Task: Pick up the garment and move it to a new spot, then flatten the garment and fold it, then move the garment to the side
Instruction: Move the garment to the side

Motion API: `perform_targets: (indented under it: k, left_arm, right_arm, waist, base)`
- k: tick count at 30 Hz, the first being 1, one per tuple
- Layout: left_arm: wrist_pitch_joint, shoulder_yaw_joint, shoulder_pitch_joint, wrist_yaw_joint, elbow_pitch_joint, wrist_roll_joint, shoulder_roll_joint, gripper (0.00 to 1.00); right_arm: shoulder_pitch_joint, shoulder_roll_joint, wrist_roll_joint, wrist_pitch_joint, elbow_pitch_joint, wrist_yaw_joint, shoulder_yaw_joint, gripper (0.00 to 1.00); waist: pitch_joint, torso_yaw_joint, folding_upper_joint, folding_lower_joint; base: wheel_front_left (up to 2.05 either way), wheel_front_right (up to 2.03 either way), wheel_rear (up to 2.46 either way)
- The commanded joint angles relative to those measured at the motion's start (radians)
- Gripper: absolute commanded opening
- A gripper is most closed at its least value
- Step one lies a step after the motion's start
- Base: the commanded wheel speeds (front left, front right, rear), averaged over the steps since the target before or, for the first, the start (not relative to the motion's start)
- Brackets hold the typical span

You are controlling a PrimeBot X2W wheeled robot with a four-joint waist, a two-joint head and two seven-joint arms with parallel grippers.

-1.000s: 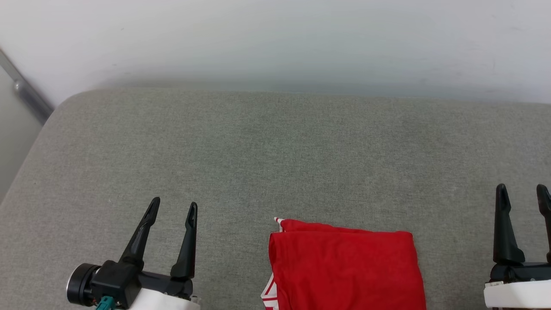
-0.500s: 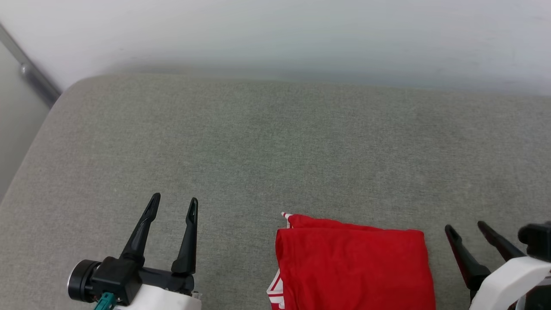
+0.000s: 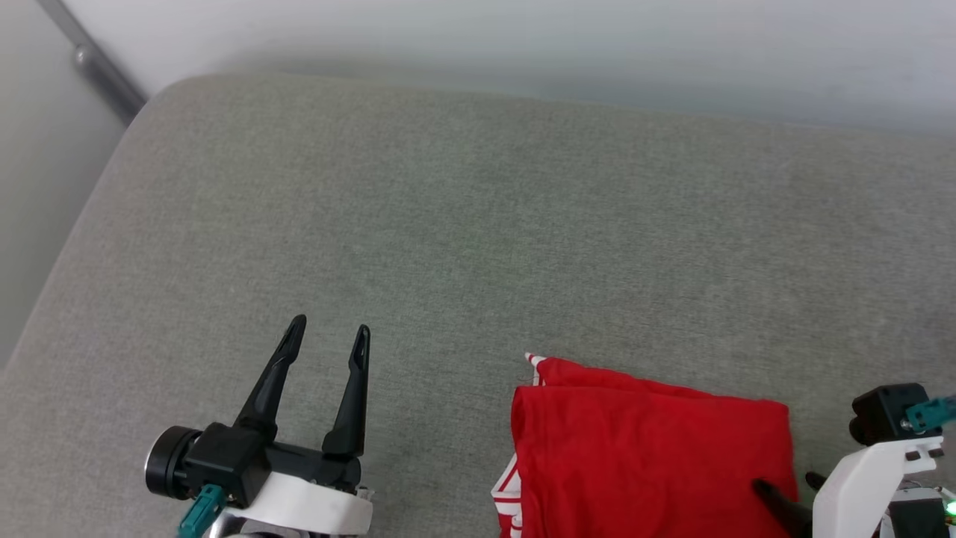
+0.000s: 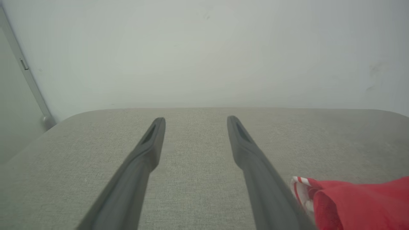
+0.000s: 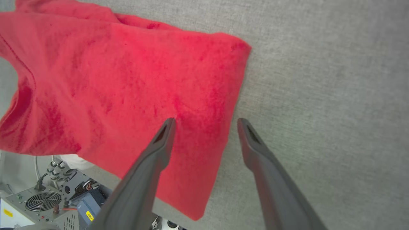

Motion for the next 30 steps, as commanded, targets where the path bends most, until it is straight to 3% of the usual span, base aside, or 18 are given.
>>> perform_targets:
  k: [1,7,15,16,17,18,22,24,30]
  left_arm:
    - [-0.002,0.004,-0.020,-0.001,-0.003,0.004,-0.004,1.00]
    - [-0.002,-0.019,-0.038,-0.001,-0.002,0.009,-0.008,1.00]
    - [-0.002,-0.032,-0.044,-0.001,-0.002,0.015,-0.005,1.00]
    - [-0.002,-0.033,-0.044,-0.001,-0.001,0.014,-0.006,1.00]
    - [-0.002,-0.034,-0.044,-0.001,0.000,0.015,-0.006,1.00]
    - [-0.002,-0.036,-0.042,-0.001,0.000,0.015,-0.006,1.00]
    - [-0.002,-0.041,-0.034,-0.001,0.002,0.017,-0.002,1.00]
    - [-0.002,-0.046,-0.029,-0.001,0.000,0.018,-0.001,1.00]
    - [-0.002,-0.078,-0.042,-0.001,-0.009,0.023,0.003,1.00]
  right_arm:
    - [-0.008,0.012,-0.003,0.015,0.021,0.000,-0.008,1.00]
    - [-0.044,0.059,-0.018,0.007,0.141,0.000,-0.031,1.00]
    - [-0.053,0.077,-0.050,-0.046,0.290,0.000,0.036,1.00]
    - [-0.054,0.072,-0.048,-0.053,0.302,0.000,0.051,0.49]
    - [-0.058,0.066,-0.047,-0.069,0.307,0.001,0.063,0.09]
    - [-0.066,0.061,-0.046,-0.082,0.311,0.001,0.069,0.00]
    - [-0.099,0.010,-0.061,-0.129,0.298,-0.001,0.100,0.00]
    - [-0.135,-0.046,-0.088,-0.154,0.285,-0.001,0.133,0.00]
    - [-0.296,-0.288,-0.178,-0.171,0.234,-0.001,0.323,0.00]
  waist:
    - [0.022,0.024,0.0000,0.0000]
    - [0.045,0.059,0.0000,0.0000]
    - [0.041,0.072,0.0000,0.0000]
    - [0.038,0.071,0.0000,0.0000]
    - [0.034,0.069,0.0000,0.0000]
    - [0.031,0.064,0.0000,0.0000]
    - [0.018,0.043,0.0000,0.0000]
    - [0.010,0.020,0.0000,0.0000]
    - [0.018,-0.118,0.0000,0.0000]
  base:
    - [0.00,0.00,0.00]
    - [0.00,0.00,0.00]
    - [0.00,0.00,0.00]
    - [0.00,0.00,0.00]
    - [0.00,0.00,0.00]
    - [0.00,0.00,0.00]
    - [0.00,0.00,0.00]
    - [0.00,0.00,0.00]
    - [0.00,0.00,0.00]
